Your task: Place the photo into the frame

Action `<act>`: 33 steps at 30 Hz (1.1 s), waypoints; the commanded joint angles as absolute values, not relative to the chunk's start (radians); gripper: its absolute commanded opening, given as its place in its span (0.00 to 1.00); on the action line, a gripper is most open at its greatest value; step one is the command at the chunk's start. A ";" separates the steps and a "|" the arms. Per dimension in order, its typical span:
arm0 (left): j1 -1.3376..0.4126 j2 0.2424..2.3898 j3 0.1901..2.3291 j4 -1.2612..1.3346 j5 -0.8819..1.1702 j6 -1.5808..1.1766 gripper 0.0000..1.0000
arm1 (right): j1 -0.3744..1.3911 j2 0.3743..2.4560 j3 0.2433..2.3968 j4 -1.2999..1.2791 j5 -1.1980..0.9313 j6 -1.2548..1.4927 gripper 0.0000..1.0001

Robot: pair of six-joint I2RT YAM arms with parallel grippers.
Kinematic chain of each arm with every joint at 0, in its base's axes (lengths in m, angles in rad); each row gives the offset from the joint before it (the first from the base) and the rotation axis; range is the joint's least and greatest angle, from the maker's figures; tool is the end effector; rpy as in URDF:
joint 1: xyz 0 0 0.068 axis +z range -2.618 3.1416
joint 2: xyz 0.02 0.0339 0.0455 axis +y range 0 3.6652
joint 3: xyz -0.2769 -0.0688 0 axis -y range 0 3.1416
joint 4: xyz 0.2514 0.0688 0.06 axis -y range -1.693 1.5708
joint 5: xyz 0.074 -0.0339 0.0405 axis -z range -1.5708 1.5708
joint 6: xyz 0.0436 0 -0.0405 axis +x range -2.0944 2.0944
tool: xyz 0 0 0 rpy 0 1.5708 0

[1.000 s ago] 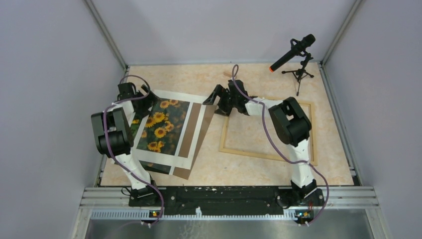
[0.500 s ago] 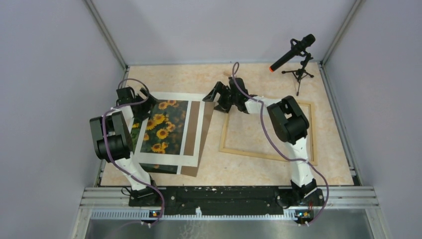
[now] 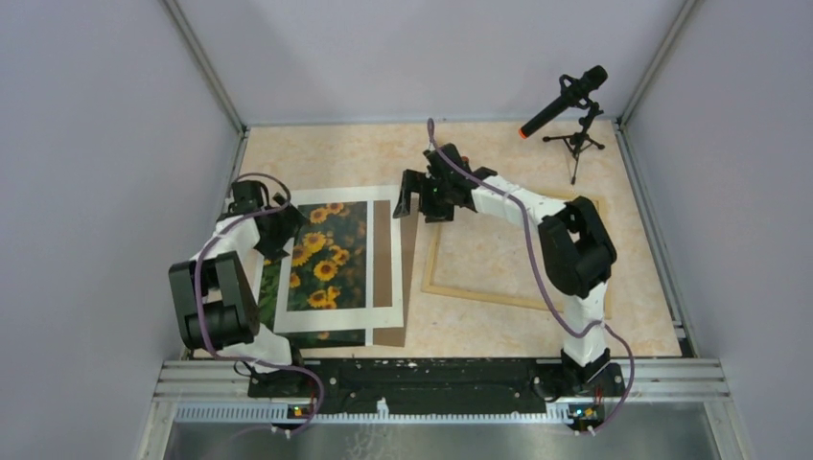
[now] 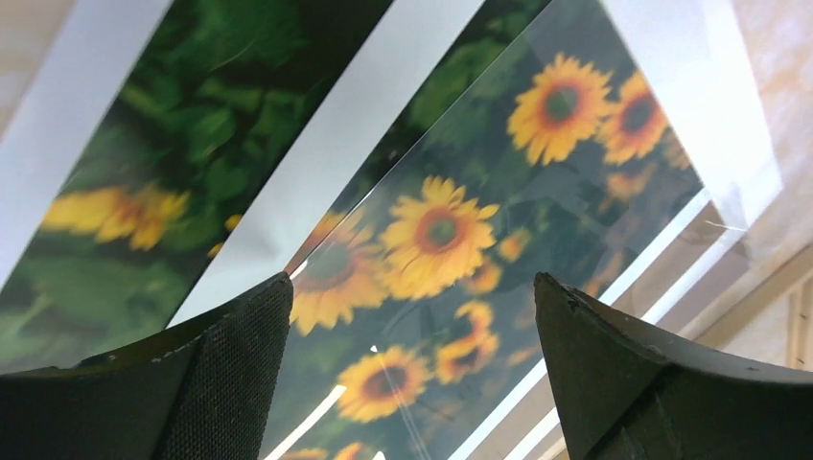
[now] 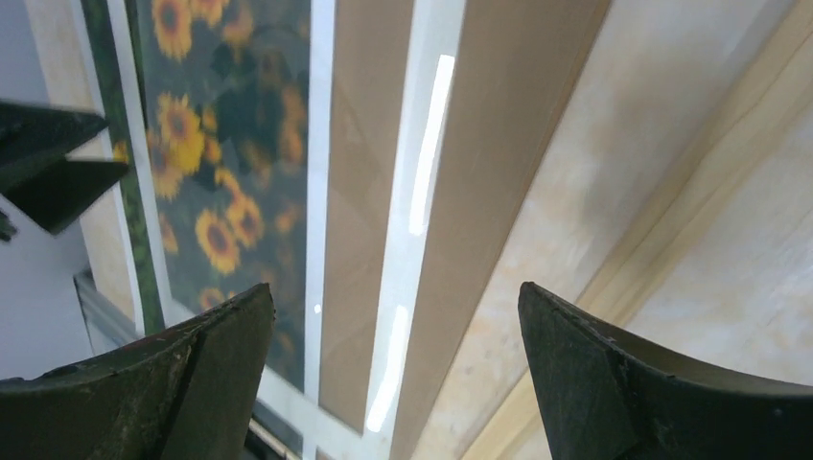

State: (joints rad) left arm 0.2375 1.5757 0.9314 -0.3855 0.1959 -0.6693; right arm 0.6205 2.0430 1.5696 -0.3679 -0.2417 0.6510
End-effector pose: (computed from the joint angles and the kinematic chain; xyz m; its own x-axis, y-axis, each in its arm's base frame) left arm 0.3116 0.0667 0.1873 -0.5707 -0.7643 -0.3004 -0.6215 0.6410 -0.4504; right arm 0.3801 0.2844 0.2122 -0.9032 0.0777 -0.4220 -0.1848 0.8173 0.5458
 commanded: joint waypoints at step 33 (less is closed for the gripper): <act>0.070 1.456 0.602 -0.313 0.327 -0.718 0.98 | 0.917 1.693 0.668 0.437 -0.447 1.177 0.89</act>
State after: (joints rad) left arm 0.0727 1.4044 0.6682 -0.3065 0.3912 -0.7399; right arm 0.9012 1.6588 0.6720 0.3450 -0.4339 1.1549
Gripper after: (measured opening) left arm 0.984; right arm 0.891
